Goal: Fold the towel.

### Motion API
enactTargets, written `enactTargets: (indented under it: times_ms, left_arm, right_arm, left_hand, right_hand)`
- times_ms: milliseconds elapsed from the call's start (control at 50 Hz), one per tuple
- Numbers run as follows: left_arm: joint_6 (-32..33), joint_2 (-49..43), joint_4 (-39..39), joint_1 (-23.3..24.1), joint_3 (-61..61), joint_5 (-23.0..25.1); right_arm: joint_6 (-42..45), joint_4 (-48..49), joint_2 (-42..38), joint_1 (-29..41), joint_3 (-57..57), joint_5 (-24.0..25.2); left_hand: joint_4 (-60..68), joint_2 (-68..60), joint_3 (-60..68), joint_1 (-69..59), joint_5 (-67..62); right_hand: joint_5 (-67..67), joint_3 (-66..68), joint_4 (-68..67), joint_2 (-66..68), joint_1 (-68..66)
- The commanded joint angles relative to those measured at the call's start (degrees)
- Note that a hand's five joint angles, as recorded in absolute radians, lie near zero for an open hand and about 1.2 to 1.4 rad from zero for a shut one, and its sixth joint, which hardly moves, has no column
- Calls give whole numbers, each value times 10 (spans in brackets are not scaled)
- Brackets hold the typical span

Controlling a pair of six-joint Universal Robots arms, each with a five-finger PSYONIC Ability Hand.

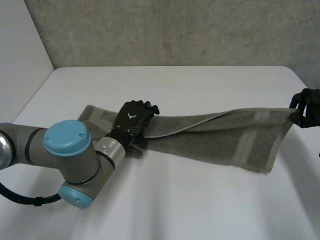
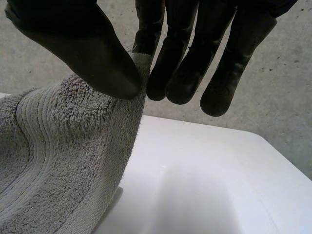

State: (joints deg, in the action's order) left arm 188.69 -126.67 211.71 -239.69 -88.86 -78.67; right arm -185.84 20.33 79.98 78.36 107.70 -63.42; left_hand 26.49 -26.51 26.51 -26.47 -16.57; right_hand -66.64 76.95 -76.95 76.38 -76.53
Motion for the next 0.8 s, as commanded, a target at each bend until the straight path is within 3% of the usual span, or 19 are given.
enactTargets:
  times_ms: [20,220,400,580,800]
  left_arm:
    - [1,-20,-3,-1,32,-7]
    - [17,-49,-14,-2,55,-53]
    - [59,-58,-34,-3,63,-55]
    - [62,-58,-34,-3,64,-59]
    - [62,-42,-82,-5,53,-55]
  right_arm:
    - [2,0,-1,0,0,1]
    - [2,-1,-1,0,-1,6]
    - [5,0,-1,0,-1,8]
    - [7,0,-1,1,0,7]
    - [9,4,-1,0,1,2]
  left_hand:
    - [93,-93,93,-93,-92]
    - [91,-91,91,-91,-90]
    - [54,-54,54,-54,-54]
    - [51,-51,51,-51,-50]
    - [-64,64,-64,63,64]
  right_hand:
    - [-34,30,-31,36,-35]
    - [-34,30,-31,36,-35]
    - [-34,30,-31,36,-35]
    - [-34,30,-31,36,-35]
    - [-34,30,-31,36,-35]
